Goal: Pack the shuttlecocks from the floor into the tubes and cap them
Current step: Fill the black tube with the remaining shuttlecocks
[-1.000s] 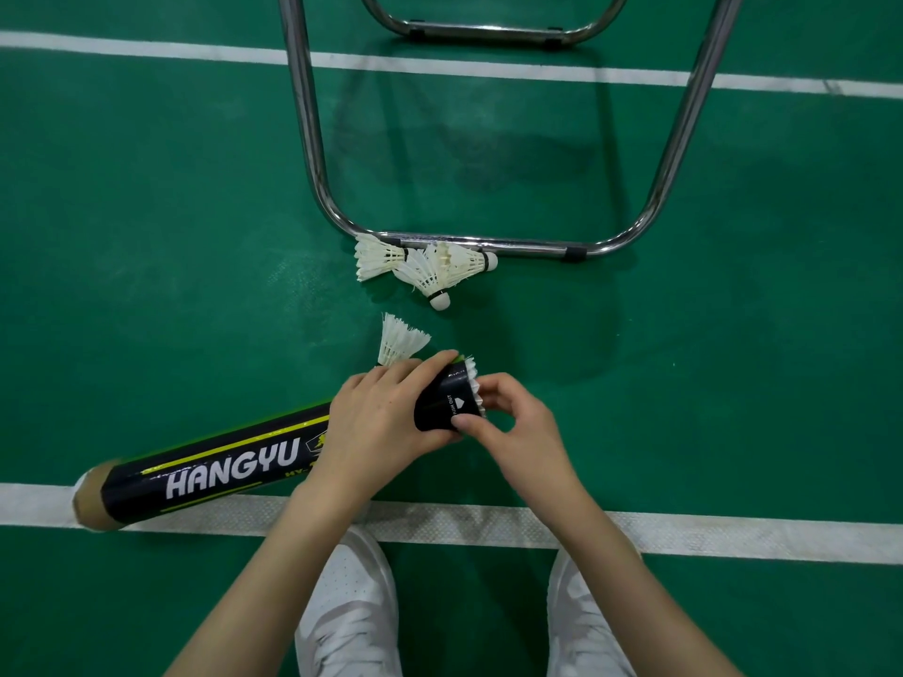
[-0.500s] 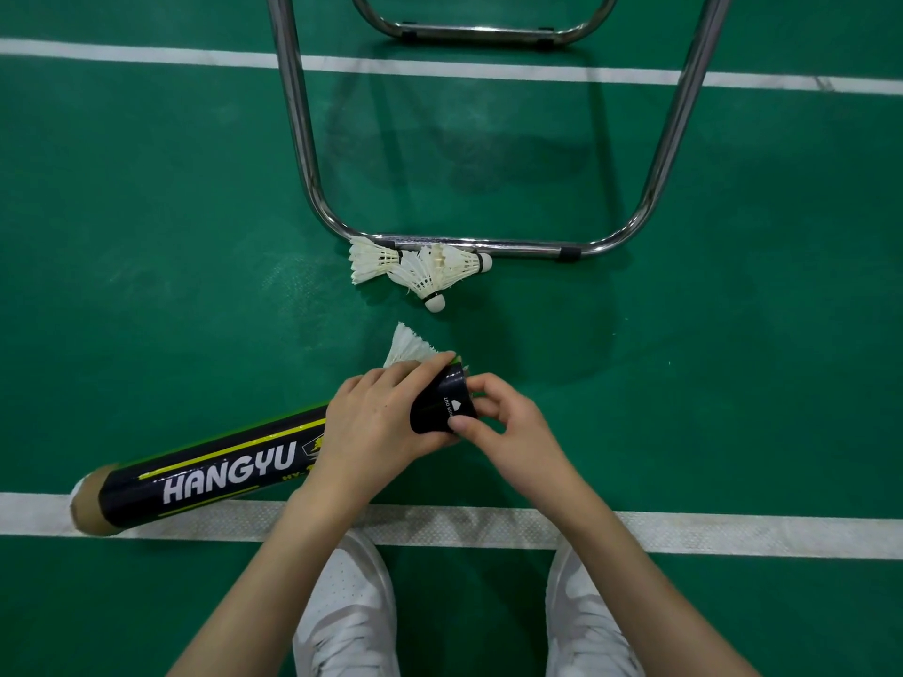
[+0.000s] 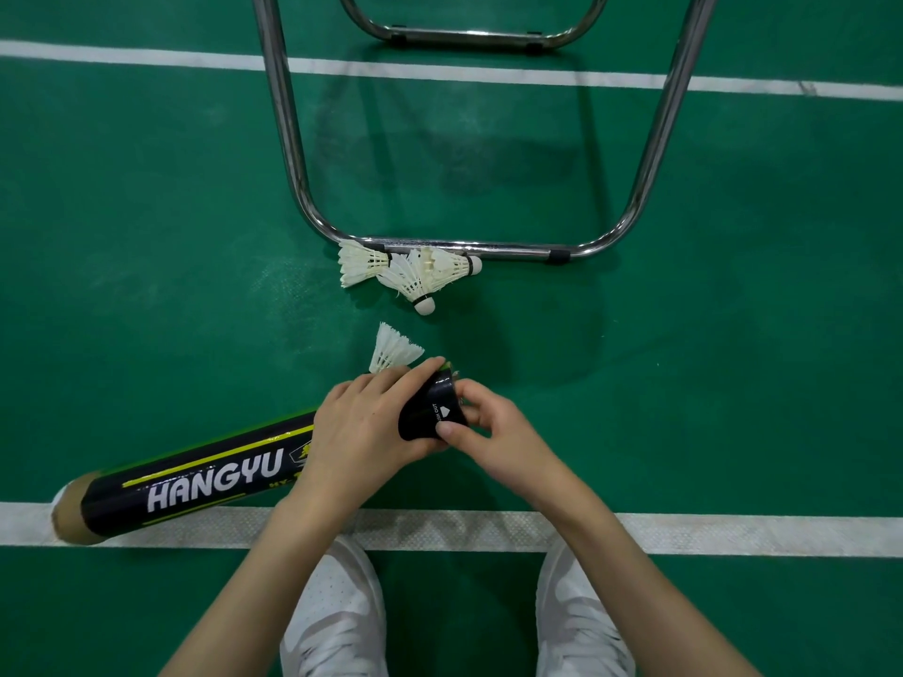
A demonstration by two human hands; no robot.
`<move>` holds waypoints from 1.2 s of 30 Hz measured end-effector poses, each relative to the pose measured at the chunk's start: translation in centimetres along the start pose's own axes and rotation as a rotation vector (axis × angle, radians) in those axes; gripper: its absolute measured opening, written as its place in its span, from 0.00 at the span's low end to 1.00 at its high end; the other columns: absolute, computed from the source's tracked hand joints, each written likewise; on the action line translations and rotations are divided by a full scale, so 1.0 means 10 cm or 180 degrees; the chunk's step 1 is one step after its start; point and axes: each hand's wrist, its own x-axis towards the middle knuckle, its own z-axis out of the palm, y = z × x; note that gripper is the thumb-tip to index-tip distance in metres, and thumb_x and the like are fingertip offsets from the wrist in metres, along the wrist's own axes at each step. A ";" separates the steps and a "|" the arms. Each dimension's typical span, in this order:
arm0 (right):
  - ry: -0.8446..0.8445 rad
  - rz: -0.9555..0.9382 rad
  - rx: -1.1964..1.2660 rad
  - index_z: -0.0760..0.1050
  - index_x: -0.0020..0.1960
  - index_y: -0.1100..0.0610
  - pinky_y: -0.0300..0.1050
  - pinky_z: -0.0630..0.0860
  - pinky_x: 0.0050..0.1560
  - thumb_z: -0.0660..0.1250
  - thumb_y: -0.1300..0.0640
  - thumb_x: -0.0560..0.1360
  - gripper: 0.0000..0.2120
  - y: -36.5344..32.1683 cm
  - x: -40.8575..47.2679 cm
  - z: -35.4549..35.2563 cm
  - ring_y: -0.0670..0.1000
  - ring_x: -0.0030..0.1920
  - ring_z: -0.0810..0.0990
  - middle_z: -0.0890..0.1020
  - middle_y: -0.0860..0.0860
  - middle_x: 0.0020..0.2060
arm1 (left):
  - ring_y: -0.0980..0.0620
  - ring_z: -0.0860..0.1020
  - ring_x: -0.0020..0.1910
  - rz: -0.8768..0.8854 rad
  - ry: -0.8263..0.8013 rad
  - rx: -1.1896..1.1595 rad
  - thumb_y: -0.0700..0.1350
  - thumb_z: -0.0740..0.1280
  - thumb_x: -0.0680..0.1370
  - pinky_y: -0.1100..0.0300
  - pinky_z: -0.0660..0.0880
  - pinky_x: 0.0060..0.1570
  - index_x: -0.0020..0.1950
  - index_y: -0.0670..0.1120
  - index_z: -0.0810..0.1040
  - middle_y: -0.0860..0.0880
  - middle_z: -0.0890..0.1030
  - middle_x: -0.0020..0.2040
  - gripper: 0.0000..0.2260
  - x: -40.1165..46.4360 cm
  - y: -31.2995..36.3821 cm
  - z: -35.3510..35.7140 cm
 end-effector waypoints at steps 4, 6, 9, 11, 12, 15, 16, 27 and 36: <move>0.0004 -0.0033 -0.0029 0.74 0.53 0.57 0.37 0.73 0.55 0.64 0.70 0.74 0.12 -0.02 0.04 -0.05 0.43 0.49 0.78 0.80 0.51 0.46 | 0.49 0.79 0.48 -0.0015 0.0017 -0.0005 0.66 0.63 0.65 0.55 0.73 0.43 0.67 0.57 0.68 0.55 0.80 0.53 0.32 0.01 0.00 0.00; 0.0033 -0.0056 -0.0059 0.75 0.53 0.60 0.40 0.73 0.57 0.66 0.69 0.73 0.11 -0.02 0.07 -0.09 0.45 0.50 0.78 0.80 0.52 0.47 | 0.49 0.79 0.48 -0.0031 0.0018 -0.0004 0.65 0.63 0.64 0.55 0.73 0.43 0.66 0.56 0.69 0.54 0.80 0.53 0.32 0.01 0.01 -0.01; 0.0096 -0.0098 -0.0132 0.75 0.53 0.61 0.41 0.74 0.56 0.68 0.69 0.72 0.11 -0.01 0.09 -0.12 0.45 0.48 0.78 0.80 0.52 0.47 | 0.48 0.79 0.48 -0.0029 -0.0019 -0.0002 0.64 0.66 0.64 0.54 0.73 0.43 0.67 0.56 0.69 0.54 0.80 0.53 0.33 0.01 -0.01 -0.02; 0.0143 -0.0119 -0.0077 0.75 0.49 0.56 0.35 0.75 0.53 0.67 0.69 0.72 0.10 0.00 0.11 -0.15 0.40 0.44 0.79 0.80 0.49 0.44 | 0.47 0.79 0.49 -0.0055 -0.0092 0.0028 0.62 0.73 0.61 0.53 0.73 0.44 0.67 0.56 0.69 0.53 0.80 0.54 0.36 0.01 -0.04 -0.02; 0.0172 -0.0121 -0.0051 0.75 0.46 0.54 0.33 0.75 0.51 0.67 0.69 0.72 0.11 0.00 0.12 -0.17 0.37 0.43 0.79 0.80 0.47 0.42 | 0.46 0.80 0.49 -0.0072 -0.0106 0.0067 0.61 0.75 0.60 0.53 0.74 0.44 0.67 0.55 0.70 0.52 0.80 0.54 0.37 0.00 -0.06 -0.02; 0.0293 -0.0142 -0.0133 0.75 0.45 0.51 0.33 0.75 0.50 0.67 0.68 0.73 0.12 0.00 0.15 -0.23 0.39 0.43 0.79 0.81 0.46 0.42 | 0.45 0.80 0.49 -0.0133 -0.0143 0.0117 0.61 0.75 0.60 0.53 0.74 0.44 0.67 0.55 0.70 0.51 0.80 0.54 0.38 -0.02 -0.13 -0.01; 0.0347 -0.0154 -0.0194 0.76 0.45 0.53 0.33 0.75 0.51 0.67 0.68 0.73 0.10 0.02 0.17 -0.25 0.41 0.44 0.79 0.81 0.46 0.42 | 0.45 0.80 0.49 -0.0156 -0.0148 0.0120 0.61 0.75 0.60 0.52 0.74 0.45 0.67 0.55 0.69 0.51 0.80 0.54 0.38 -0.02 -0.16 -0.01; 0.0633 -0.0154 -0.0993 0.76 0.55 0.56 0.36 0.71 0.53 0.68 0.63 0.73 0.11 0.08 0.44 -0.25 0.46 0.53 0.74 0.78 0.47 0.51 | 0.45 0.78 0.51 -0.0321 -0.0174 0.0067 0.60 0.76 0.60 0.50 0.73 0.48 0.68 0.56 0.68 0.51 0.80 0.55 0.38 -0.12 -0.28 -0.01; 0.0620 -0.0190 -0.1472 0.68 0.67 0.52 0.50 0.65 0.68 0.67 0.59 0.74 0.22 0.20 0.61 -0.18 0.49 0.67 0.67 0.72 0.49 0.66 | 0.46 0.78 0.53 -0.0303 -0.0217 0.0076 0.61 0.75 0.61 0.51 0.72 0.50 0.68 0.56 0.68 0.52 0.79 0.56 0.37 -0.16 -0.29 0.07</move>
